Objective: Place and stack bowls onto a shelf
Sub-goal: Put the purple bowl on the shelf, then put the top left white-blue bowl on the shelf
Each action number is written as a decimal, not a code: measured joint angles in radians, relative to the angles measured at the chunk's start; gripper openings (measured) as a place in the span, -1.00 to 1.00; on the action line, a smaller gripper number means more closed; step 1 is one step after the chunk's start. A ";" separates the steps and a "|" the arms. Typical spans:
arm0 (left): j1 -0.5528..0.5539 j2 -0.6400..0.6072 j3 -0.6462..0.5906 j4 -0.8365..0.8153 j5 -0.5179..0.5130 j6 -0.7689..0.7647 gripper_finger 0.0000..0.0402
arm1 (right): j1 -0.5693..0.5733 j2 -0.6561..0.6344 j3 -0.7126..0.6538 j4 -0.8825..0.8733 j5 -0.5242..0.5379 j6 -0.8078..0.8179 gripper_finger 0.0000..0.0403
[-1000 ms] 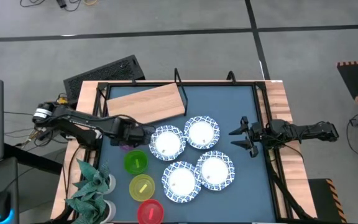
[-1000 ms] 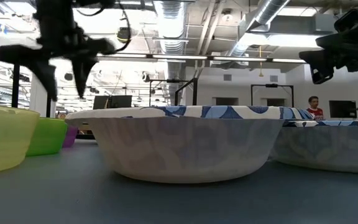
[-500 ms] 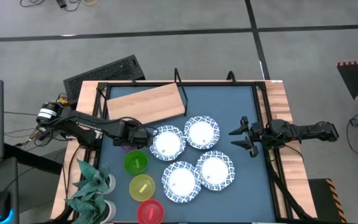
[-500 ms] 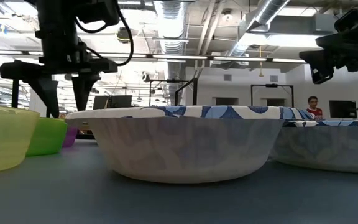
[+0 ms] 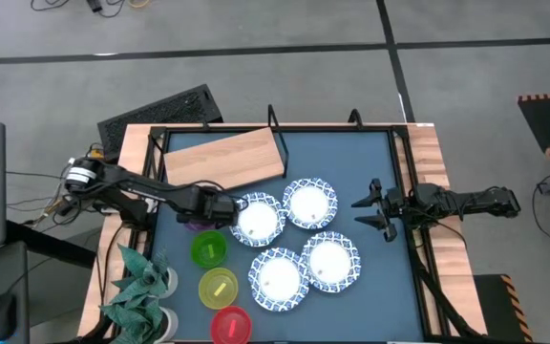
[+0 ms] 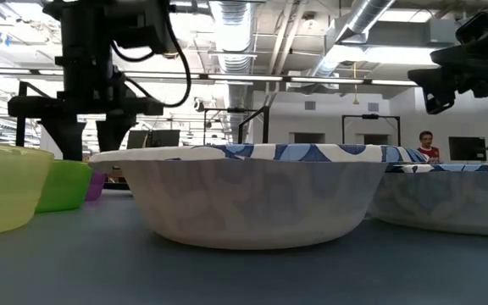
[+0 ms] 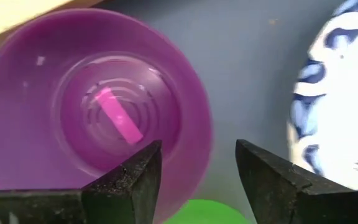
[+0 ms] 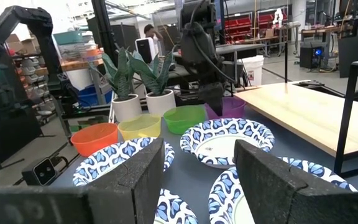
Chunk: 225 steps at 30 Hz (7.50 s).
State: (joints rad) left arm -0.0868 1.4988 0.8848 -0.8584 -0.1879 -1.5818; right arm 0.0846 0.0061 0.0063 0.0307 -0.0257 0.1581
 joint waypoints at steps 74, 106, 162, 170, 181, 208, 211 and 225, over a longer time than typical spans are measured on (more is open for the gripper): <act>0.001 0.004 0.200 -0.052 0.024 0.161 -1.00 | 0.000 0.000 0.000 0.000 0.000 0.000 0.09; 0.583 0.008 0.400 -0.384 -0.114 0.919 -1.00 | 0.000 0.000 0.000 0.000 0.000 0.000 0.09; 0.435 0.007 0.506 -0.249 0.232 1.100 -0.03 | -0.002 0.000 0.000 0.008 0.001 0.000 0.09; 0.152 0.008 0.527 -0.161 0.254 1.274 -0.03 | -0.004 0.000 0.000 0.004 0.045 0.223 0.09; -0.108 0.009 0.436 -0.001 0.001 1.328 -0.03 | -0.004 0.000 0.000 0.003 0.057 0.262 0.09; -0.177 0.185 0.207 0.262 -0.026 1.435 -0.03 | -0.004 0.000 0.000 -0.003 0.056 0.261 0.09; -0.177 0.222 0.236 0.243 -0.026 1.457 -0.03 | -0.004 0.000 0.000 -0.005 0.056 0.261 0.09; -0.174 0.303 0.253 0.202 -0.038 1.457 -0.05 | -0.004 0.000 0.000 -0.008 0.056 0.262 0.09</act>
State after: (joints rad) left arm -0.2608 1.8019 1.1374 -0.6567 -0.2259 -0.1249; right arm 0.0811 0.0063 0.0063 0.0223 0.0299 0.4202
